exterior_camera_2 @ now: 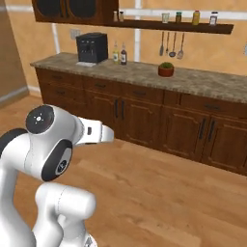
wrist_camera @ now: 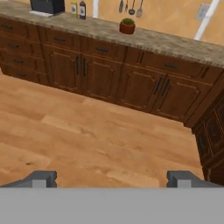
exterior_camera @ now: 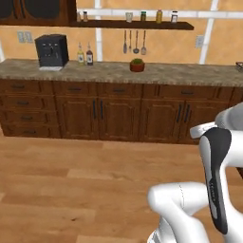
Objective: Gather all objects into one cabinet and sort the glasses and bowls to opposite sides.
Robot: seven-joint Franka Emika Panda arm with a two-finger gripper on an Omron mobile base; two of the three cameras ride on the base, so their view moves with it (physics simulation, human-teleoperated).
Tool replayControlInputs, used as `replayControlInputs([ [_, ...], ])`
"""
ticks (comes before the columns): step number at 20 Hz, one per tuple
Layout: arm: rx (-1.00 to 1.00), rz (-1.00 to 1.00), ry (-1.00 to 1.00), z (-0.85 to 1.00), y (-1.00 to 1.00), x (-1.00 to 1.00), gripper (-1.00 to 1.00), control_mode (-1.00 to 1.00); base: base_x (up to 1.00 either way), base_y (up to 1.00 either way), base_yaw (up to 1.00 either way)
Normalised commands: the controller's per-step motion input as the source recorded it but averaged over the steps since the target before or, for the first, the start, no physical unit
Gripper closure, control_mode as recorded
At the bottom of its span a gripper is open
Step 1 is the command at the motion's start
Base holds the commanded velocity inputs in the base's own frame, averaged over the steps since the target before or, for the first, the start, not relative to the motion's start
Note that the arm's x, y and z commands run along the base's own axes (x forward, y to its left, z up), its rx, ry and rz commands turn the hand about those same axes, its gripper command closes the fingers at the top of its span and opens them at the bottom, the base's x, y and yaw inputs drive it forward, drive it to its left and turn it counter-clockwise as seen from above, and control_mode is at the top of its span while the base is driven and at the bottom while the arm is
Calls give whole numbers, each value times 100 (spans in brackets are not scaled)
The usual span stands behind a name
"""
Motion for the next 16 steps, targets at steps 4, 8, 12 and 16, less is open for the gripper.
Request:
replayControlInputs([
  [4,0,0,0,0,0,0,-100,100,53,39,-30],
  [8,0,0,0,0,0,0,-100,100,61,41,-33],
  [12,0,0,0,0,0,0,-100,100,96,38,-26],
  [16,0,0,0,0,0,0,-100,100,100,34,-3],
])
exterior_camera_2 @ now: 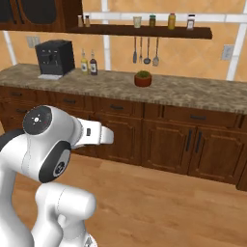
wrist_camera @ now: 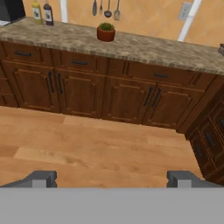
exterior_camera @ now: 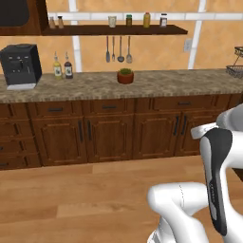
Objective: Gather all objects into one cabinet and sort the glasses and bowls to opposite sides.
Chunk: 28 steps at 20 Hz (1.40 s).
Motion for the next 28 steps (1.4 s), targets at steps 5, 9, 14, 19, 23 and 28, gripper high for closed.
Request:
replayControlInputs([
  [5,0,0,0,0,0,0,-100,100,100,22,0],
  [9,0,0,0,0,0,0,-100,100,100,10,0],
  [14,0,0,0,0,0,0,-100,100,100,22,3],
  [19,0,0,0,0,0,0,-100,100,100,57,10],
  [23,0,0,0,0,0,0,-100,100,64,39,3],
  [28,0,0,0,0,0,0,-100,100,18,17,0],
])
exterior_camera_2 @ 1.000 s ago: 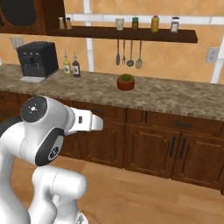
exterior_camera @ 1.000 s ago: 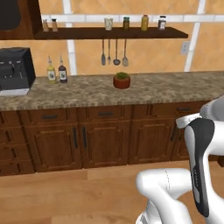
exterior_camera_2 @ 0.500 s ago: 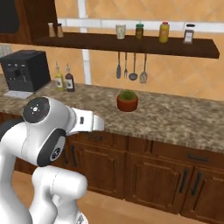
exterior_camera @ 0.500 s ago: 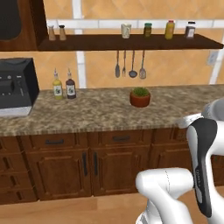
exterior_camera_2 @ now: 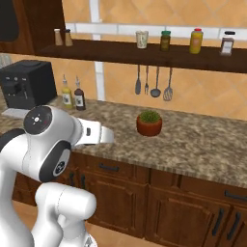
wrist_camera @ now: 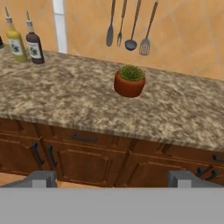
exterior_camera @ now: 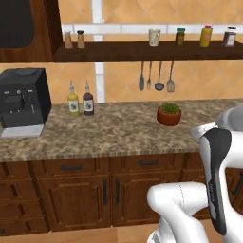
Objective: Gather all objects into one cabinet and sort the glasses and bowls to opposite sides.
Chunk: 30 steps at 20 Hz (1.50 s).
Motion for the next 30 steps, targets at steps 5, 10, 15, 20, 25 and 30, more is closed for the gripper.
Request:
replayControlInputs([
  [5,0,0,0,0,0,0,-100,100,51,2,-2],
  [10,0,0,0,0,0,0,-100,100,51,5,-2],
  [15,0,0,0,0,0,0,-100,100,40,6,-1],
  [20,0,0,0,0,0,0,-100,100,18,1,-2],
  [25,0,0,0,0,0,0,-100,100,16,2,-2],
  [30,0,0,0,0,0,0,-100,100,32,2,-3],
])
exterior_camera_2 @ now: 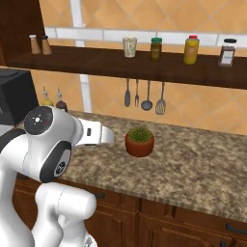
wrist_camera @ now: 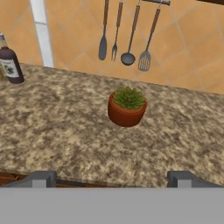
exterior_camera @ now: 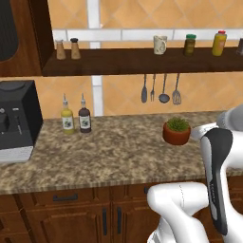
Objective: Gather all objects into one cabinet and sort the glasses and bowls to opposite sides.
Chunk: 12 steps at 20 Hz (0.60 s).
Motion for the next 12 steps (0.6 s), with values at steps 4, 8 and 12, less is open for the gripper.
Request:
replayControlInputs([
  [4,0,0,0,0,0,0,-100,100,4,6,0],
  [8,0,0,0,0,0,0,-100,100,28,0,-2],
  [12,0,0,0,0,0,0,-100,100,0,0,0],
])
